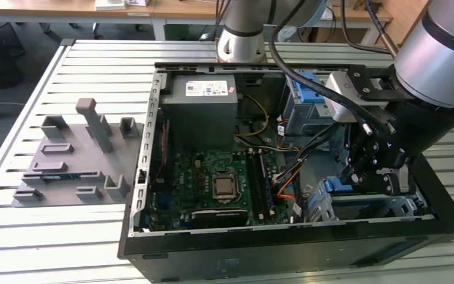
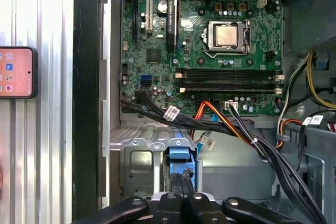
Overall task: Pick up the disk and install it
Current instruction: 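Insert the first disk wire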
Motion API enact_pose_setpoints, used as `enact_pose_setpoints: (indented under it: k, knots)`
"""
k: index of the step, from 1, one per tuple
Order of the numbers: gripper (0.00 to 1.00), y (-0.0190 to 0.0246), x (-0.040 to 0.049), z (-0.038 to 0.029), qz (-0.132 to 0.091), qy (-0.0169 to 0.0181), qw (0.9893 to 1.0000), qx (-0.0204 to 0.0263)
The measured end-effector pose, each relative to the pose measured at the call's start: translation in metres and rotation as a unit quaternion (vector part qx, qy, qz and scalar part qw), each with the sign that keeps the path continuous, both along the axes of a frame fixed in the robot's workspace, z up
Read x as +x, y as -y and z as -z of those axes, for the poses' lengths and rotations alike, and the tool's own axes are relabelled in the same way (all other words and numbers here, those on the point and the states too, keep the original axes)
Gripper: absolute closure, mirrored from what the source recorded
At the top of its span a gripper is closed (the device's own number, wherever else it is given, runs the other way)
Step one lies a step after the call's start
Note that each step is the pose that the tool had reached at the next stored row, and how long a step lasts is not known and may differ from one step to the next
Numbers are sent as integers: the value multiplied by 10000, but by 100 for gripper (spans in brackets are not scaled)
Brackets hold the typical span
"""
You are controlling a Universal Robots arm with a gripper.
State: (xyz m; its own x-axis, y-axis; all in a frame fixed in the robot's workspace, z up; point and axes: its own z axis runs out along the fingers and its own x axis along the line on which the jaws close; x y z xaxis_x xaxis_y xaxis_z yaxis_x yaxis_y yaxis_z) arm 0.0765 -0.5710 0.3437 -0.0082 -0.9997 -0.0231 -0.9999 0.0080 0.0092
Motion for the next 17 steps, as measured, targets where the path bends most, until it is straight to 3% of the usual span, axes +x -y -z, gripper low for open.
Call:
enact_pose_setpoints:
  k: [17]
  knots:
    - [89, 0, 0, 29, 0, 0, 10000, 1]
